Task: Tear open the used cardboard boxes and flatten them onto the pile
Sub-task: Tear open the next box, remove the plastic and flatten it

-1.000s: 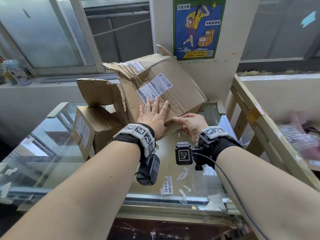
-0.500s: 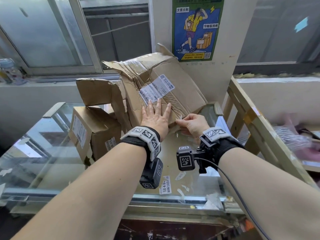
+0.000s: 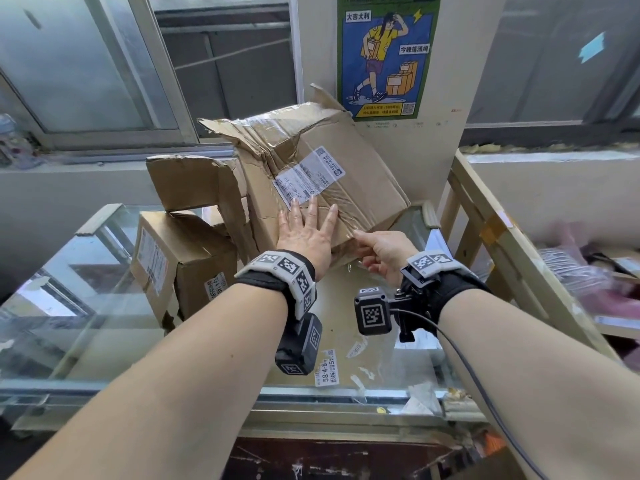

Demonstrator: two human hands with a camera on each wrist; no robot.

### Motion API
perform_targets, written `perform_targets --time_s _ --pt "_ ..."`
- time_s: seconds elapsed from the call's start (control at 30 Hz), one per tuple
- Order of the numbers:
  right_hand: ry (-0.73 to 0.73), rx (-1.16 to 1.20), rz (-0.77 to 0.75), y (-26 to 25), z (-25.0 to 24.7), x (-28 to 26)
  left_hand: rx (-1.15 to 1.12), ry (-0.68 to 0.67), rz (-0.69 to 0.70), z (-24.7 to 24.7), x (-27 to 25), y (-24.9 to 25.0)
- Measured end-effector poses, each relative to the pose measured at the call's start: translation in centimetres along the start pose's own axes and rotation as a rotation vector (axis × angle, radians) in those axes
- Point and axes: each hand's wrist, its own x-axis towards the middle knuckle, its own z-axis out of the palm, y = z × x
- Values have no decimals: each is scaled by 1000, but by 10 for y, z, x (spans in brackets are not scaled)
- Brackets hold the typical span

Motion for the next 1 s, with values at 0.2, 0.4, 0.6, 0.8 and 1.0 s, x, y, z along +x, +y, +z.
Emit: perform_targets --time_s 0.2,0.4,0.6,0.8,1.0 --pt "-12 -77 98 -4 -2 3 -7 7 -2 3 2 -2" --pt "-58 -6 45 0 5 2 2 23 -1 4 1 1" --pt "-27 132 18 8 9 6 -5 36 -12 3 -1 4" --pt "26 221 -8 9 16 2 -5 50 -26 2 -3 6" --pt "53 -30 -124 2 0 -9 6 57 -21 2 -5 13"
